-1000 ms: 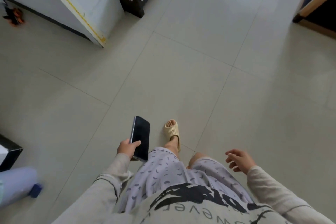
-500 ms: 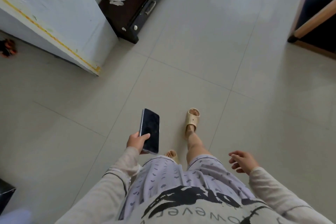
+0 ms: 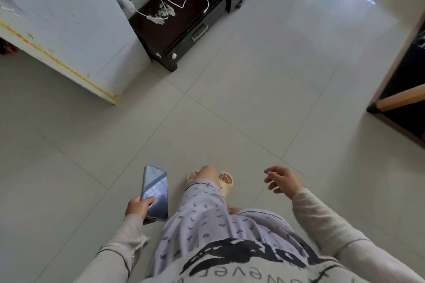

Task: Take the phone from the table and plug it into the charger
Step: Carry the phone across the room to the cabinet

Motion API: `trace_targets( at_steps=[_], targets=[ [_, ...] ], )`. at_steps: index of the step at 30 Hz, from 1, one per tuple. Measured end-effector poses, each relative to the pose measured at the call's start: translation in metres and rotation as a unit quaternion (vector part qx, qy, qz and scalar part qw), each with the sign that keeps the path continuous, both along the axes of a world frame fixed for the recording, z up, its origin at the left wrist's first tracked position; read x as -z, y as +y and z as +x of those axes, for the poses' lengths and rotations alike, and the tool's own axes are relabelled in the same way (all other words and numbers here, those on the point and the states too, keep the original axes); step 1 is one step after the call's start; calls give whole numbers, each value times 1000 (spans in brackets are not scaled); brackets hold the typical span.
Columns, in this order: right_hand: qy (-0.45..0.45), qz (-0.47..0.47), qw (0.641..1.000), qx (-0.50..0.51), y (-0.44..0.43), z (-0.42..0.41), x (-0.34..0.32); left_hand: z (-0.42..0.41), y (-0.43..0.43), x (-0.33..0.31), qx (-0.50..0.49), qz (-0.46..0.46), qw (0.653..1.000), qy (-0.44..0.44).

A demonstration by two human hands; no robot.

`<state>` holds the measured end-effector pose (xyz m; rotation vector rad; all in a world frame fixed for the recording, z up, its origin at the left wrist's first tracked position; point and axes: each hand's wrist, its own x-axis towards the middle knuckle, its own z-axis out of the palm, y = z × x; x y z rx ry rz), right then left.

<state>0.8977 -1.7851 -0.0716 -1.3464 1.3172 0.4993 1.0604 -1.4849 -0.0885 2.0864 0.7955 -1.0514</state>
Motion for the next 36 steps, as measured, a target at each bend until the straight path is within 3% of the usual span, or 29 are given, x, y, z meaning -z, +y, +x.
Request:
trace_targets(
  at_steps=[5,17,27,36],
  targets=[
    [12,-3,1000,-24,-47,41,10,40,-51,4,-8,6,1000,0],
    [110,-3,994,-17,-156,121,25,187,-200,6,-9,-80,997,-4],
    [96,-9,995,-27,-266,210,19,284,-317,-5,20,-99,995,-22],
    [46,17,990,-129,-376,333,15,297,-374,9,-45,-25,998,-21]
  ],
)
